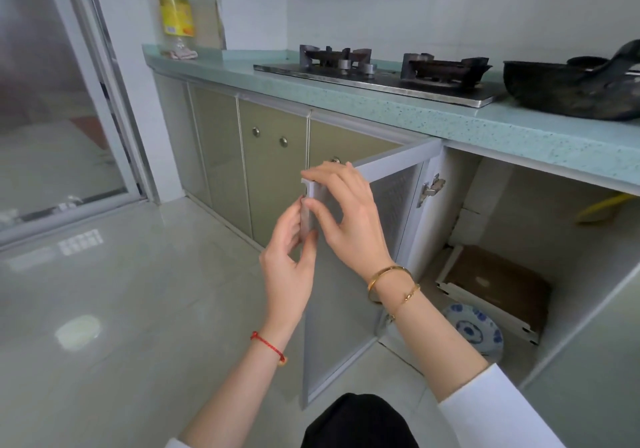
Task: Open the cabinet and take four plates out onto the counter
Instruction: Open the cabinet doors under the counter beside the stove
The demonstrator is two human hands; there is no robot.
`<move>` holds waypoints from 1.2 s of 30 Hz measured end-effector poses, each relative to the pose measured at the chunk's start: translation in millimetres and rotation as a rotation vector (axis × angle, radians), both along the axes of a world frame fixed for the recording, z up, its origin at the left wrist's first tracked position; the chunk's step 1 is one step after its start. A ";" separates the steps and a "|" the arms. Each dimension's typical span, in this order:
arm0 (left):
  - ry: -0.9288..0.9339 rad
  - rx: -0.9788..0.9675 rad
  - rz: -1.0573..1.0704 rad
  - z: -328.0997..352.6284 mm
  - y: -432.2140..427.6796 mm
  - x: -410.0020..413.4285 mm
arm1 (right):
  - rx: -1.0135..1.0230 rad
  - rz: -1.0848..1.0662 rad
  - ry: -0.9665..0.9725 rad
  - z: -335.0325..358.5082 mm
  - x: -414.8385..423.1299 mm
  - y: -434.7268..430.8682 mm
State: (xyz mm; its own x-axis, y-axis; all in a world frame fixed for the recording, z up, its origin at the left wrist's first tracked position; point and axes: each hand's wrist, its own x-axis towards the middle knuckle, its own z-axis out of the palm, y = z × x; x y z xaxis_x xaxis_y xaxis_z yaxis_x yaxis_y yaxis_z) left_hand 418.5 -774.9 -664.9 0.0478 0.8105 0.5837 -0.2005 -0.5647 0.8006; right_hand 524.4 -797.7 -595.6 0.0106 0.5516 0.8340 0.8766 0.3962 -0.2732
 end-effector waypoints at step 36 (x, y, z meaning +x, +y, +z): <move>0.716 0.007 -1.195 49.7 -155.7 390.7 | -0.065 -1.347 0.195 -2.6 267.6 -239.5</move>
